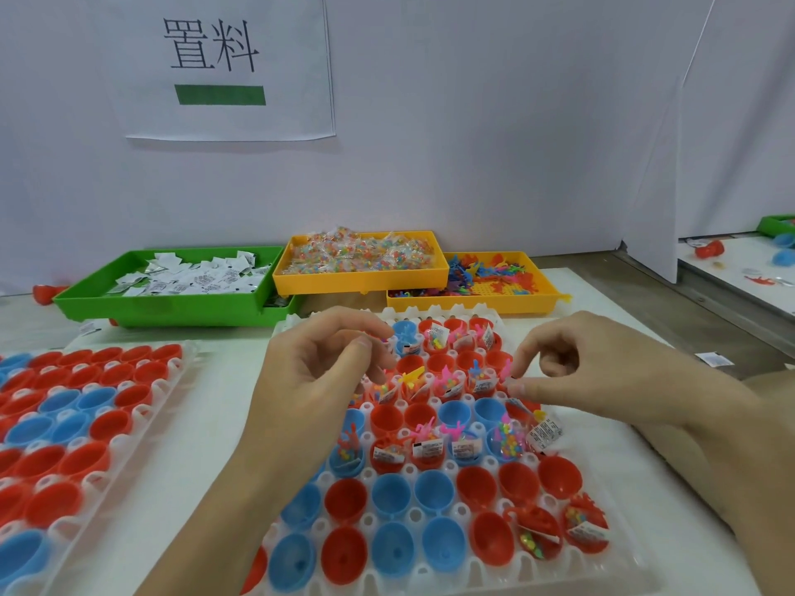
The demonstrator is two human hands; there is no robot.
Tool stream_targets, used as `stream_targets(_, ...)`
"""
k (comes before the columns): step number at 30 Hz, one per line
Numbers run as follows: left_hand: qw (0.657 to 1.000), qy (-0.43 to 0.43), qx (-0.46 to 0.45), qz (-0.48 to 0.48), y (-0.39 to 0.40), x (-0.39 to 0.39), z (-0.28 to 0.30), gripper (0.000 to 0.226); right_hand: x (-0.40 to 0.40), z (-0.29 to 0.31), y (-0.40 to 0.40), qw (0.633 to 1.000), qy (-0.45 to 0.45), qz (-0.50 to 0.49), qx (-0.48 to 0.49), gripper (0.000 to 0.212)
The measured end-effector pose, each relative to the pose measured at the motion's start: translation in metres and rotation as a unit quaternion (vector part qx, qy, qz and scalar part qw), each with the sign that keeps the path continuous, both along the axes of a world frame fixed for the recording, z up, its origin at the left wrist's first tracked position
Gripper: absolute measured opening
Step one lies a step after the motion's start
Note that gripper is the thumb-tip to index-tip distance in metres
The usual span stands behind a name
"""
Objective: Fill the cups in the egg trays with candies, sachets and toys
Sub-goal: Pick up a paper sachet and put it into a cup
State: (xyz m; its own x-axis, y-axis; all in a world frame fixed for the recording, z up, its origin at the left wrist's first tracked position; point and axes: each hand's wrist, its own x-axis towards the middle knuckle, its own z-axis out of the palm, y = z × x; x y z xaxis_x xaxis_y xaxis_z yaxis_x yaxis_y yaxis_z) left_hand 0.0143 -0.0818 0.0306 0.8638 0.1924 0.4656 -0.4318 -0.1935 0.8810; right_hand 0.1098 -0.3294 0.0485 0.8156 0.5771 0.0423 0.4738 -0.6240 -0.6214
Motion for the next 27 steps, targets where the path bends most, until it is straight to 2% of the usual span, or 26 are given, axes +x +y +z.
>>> stream_targets(3, 1.000, 0.002, -0.002, -0.002, 0.000, 0.000, 0.000, 0.022, -0.001, -0.003, 0.004, 0.999, -0.002, -0.015, -0.052, 0.021)
stream_targets(7, 1.000, 0.002, 0.003, 0.000, 0.001, -0.001, 0.000, 0.029, -0.002, -0.003, 0.007, 0.998, -0.010, -0.004, -0.066, 0.021)
stream_targets(12, 1.000, 0.003, 0.006, 0.005, 0.000, -0.001, 0.001, 0.033, -0.004, 0.007, 0.002, 0.999, -0.044, -0.009, 0.021, 0.014)
stream_targets(16, 1.000, 0.003, 0.007, 0.004, 0.000, 0.000, 0.001, 0.034, -0.012, 0.012, 0.007, 0.995, 0.041, 0.041, 0.075, 0.014)
stream_targets(18, 1.000, 0.002, 0.007, 0.004, -0.001, 0.000, 0.001, 0.036, -0.015, 0.011, 0.010, 0.996, 0.055, 0.052, 0.053, 0.012)
stream_targets(27, 1.000, 0.003, 0.010, 0.004, -0.001, 0.000, 0.000, 0.035, -0.026, 0.008, 0.024, 0.998, -0.025, 0.029, -0.045, 0.017)
